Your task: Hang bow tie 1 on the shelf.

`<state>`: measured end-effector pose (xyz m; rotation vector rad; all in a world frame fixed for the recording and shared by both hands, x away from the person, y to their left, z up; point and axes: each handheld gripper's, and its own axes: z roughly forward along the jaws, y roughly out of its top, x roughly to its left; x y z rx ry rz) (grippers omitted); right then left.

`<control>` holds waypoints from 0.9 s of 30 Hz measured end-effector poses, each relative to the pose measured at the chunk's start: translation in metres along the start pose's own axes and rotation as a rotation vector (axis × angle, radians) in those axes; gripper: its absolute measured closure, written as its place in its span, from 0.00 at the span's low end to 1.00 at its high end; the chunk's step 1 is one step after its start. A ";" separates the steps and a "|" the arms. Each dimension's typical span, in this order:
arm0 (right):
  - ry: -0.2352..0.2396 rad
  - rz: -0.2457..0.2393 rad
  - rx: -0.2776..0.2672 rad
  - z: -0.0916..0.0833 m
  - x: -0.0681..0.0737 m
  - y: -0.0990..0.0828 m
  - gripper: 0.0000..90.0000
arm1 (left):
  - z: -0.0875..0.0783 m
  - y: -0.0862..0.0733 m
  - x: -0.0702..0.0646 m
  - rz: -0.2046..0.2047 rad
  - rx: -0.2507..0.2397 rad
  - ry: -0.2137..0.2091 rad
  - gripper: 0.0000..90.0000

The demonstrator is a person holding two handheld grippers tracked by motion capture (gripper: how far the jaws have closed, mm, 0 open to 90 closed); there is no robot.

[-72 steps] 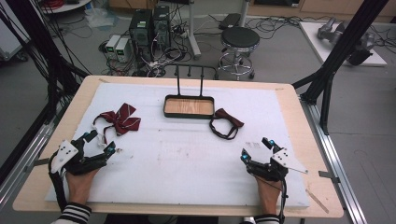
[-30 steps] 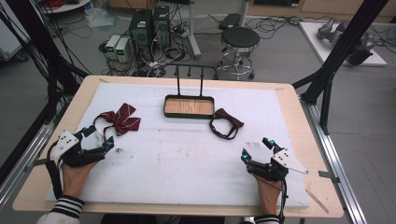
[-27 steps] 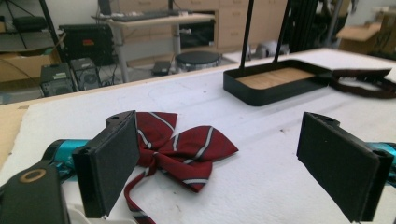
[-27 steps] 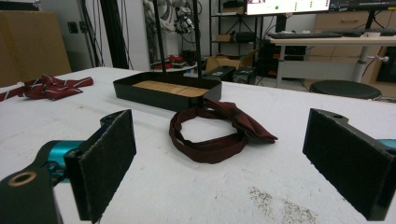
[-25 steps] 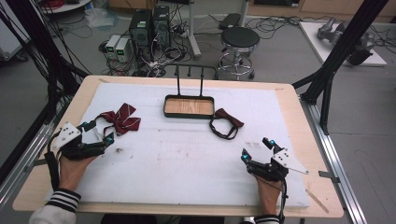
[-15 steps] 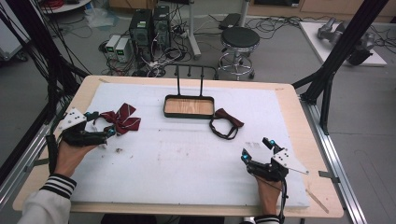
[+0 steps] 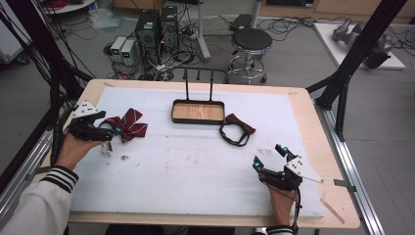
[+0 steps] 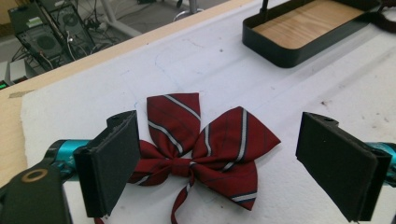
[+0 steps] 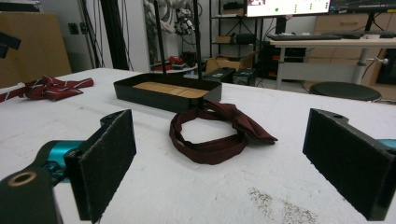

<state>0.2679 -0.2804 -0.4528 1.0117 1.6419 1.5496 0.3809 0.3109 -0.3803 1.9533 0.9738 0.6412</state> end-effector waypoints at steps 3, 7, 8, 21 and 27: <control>0.000 0.000 0.000 0.000 0.000 0.000 0.10 | 0.004 0.005 0.005 0.017 0.042 -0.003 0.16; 0.000 0.000 -0.001 0.000 0.000 0.000 0.10 | 0.010 0.012 0.010 0.036 0.092 -0.002 0.16; 0.001 0.002 0.000 0.000 0.000 0.000 0.10 | 0.012 0.013 0.011 0.036 0.103 0.001 0.16; -0.001 0.002 0.001 0.000 0.000 0.000 0.10 | 0.039 0.015 0.022 0.061 0.261 -0.017 0.20; 0.000 0.001 0.001 0.000 0.000 0.000 0.10 | 0.050 0.011 0.026 0.051 0.322 -0.009 0.20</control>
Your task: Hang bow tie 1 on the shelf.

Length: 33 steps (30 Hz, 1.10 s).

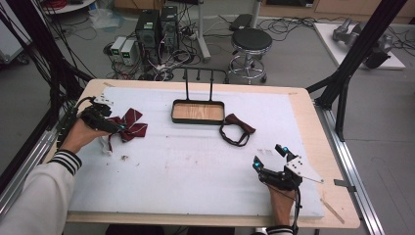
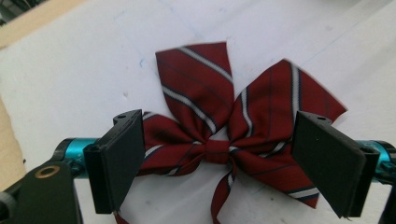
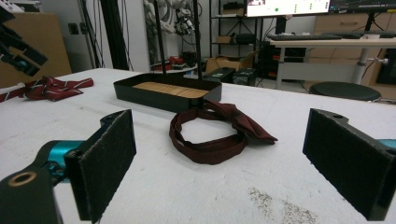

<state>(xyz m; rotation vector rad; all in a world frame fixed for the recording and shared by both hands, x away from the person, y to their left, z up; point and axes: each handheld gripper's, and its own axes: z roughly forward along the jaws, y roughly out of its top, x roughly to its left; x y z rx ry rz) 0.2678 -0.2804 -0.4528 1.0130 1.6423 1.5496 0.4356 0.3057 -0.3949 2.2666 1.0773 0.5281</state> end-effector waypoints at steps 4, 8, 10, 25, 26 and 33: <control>-0.002 0.000 0.000 0.000 0.000 0.000 0.10 | 0.006 -0.001 0.000 0.003 0.026 0.002 0.23; -0.002 -0.001 0.000 0.000 0.000 0.000 0.10 | 0.012 -0.002 0.003 -0.010 0.089 0.000 0.24; -0.002 -0.004 0.004 0.000 0.000 0.000 0.10 | 0.014 -0.002 0.003 -0.019 0.109 -0.016 0.24; -0.001 -0.004 0.005 0.000 0.000 0.000 0.10 | 0.025 0.004 0.004 0.004 0.210 -0.061 0.45; -0.001 -0.004 0.005 0.000 0.000 0.000 0.10 | 0.025 0.005 0.004 -0.002 0.213 -0.064 0.47; -0.001 -0.010 0.004 0.000 0.000 0.000 0.10 | 0.029 0.004 0.005 -0.051 0.232 -0.072 0.64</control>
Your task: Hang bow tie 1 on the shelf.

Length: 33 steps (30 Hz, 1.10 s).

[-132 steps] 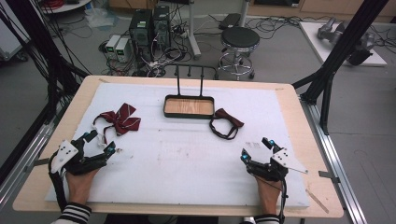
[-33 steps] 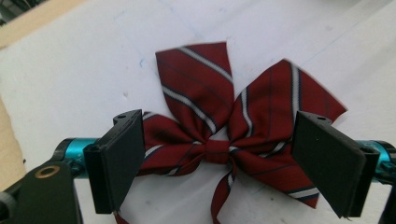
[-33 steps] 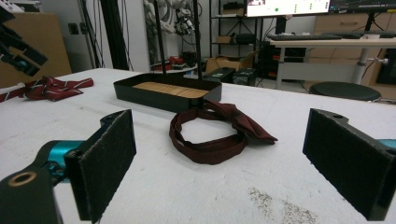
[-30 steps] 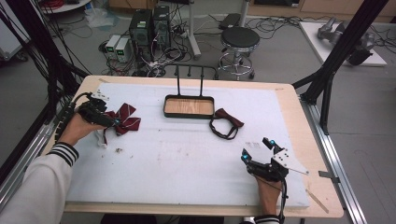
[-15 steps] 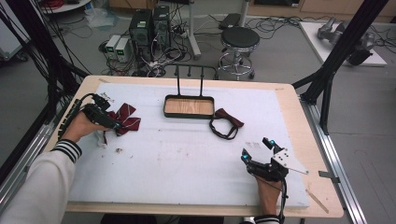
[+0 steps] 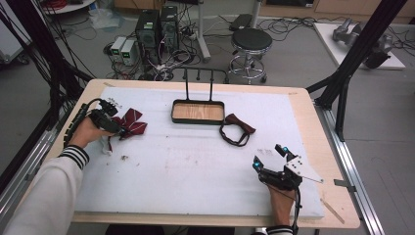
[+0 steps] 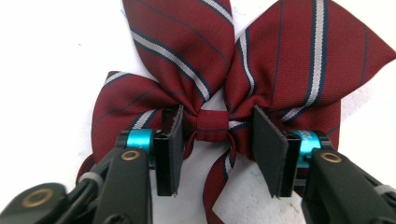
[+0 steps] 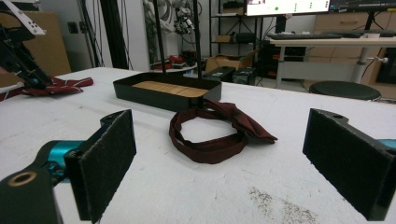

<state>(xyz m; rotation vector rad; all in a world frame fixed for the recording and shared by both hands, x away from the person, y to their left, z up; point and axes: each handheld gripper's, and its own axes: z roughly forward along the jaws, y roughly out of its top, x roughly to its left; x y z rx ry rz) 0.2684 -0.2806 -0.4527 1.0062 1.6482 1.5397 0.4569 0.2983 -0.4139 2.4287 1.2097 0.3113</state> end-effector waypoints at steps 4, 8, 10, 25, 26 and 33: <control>0.000 0.000 0.000 0.000 0.000 0.000 0.10 | -0.001 0.000 0.000 -0.020 0.005 0.004 0.70; 0.000 0.005 0.002 0.000 0.000 0.000 0.10 | -0.002 0.000 -0.002 -0.017 0.012 0.021 0.73; 0.000 0.006 0.002 0.000 0.000 0.000 0.10 | -0.002 0.000 -0.002 -0.021 0.012 0.024 0.73; 0.001 0.010 0.001 0.000 0.000 0.000 0.10 | -0.024 0.001 -0.007 -0.018 -0.101 0.034 0.75; 0.001 0.010 0.000 0.000 0.000 0.000 0.10 | -0.028 0.000 -0.007 -0.017 -0.124 0.030 0.75; -0.001 0.003 0.001 0.000 0.000 0.000 0.10 | -0.053 0.000 -0.010 -0.045 -0.309 0.006 0.75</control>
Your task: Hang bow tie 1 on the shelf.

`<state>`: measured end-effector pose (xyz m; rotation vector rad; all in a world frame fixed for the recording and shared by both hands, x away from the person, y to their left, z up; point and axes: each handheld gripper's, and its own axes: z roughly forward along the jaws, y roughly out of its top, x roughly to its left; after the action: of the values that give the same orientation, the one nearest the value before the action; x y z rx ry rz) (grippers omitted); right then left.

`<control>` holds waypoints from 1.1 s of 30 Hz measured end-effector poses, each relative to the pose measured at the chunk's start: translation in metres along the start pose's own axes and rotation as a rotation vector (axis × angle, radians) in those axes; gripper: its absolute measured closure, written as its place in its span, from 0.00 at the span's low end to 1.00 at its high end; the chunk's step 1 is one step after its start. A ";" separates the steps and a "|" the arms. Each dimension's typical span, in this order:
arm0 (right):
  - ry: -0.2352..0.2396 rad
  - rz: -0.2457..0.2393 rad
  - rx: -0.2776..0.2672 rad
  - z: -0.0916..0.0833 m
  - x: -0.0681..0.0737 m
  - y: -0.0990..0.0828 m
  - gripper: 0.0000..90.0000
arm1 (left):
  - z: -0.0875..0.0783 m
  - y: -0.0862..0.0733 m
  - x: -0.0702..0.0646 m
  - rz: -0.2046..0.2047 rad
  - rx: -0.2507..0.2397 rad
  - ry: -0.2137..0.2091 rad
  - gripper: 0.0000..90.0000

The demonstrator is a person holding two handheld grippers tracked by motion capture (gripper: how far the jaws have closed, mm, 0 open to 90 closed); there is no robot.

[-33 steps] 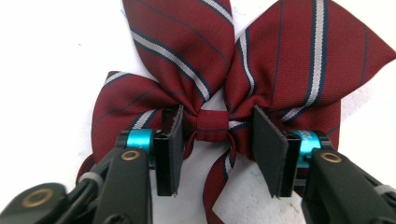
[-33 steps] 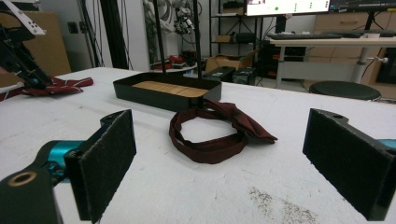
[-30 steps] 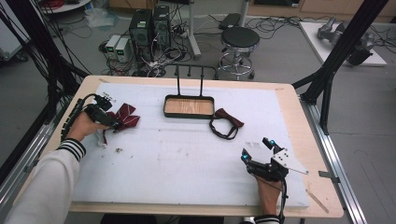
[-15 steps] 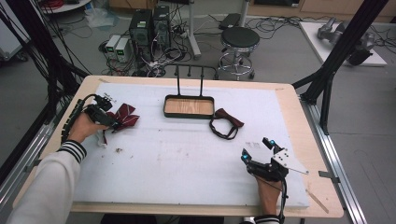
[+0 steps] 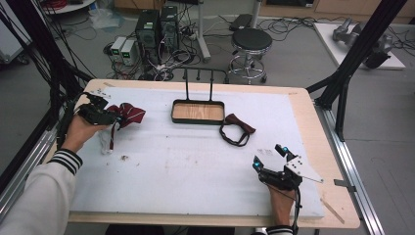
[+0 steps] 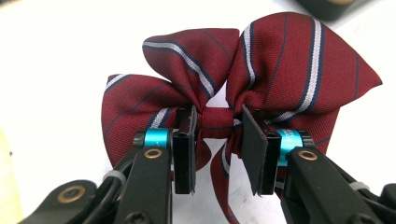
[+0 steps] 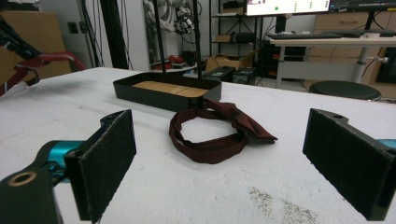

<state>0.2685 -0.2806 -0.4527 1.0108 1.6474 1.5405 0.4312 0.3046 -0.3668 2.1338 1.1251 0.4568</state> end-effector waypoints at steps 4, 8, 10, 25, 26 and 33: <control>0.001 0.002 0.000 0.000 0.000 0.000 0.10 | -0.009 0.005 -0.006 -0.001 -0.088 -0.001 0.75; 0.001 0.005 0.000 0.000 0.000 0.000 0.10 | -0.014 0.008 -0.011 -0.002 -0.157 -0.002 0.75; 0.002 0.007 -0.001 0.000 0.000 0.000 0.10 | -0.016 0.010 -0.014 0.004 -0.182 -0.009 0.75; 0.002 0.008 -0.001 0.000 0.000 0.000 0.10 | -0.023 0.038 -0.041 0.021 -0.354 -0.052 0.75; 0.003 0.007 0.000 0.000 0.000 0.000 0.10 | -0.024 0.042 -0.044 0.016 -0.378 -0.052 0.75; 0.004 0.009 -0.001 0.000 0.000 0.000 0.10 | -0.021 0.061 -0.055 0.026 -0.402 -0.059 0.75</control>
<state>0.2683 -0.2808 -0.4527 1.0162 1.6467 1.5497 0.4235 0.2430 -0.3087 1.7993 0.8869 0.5745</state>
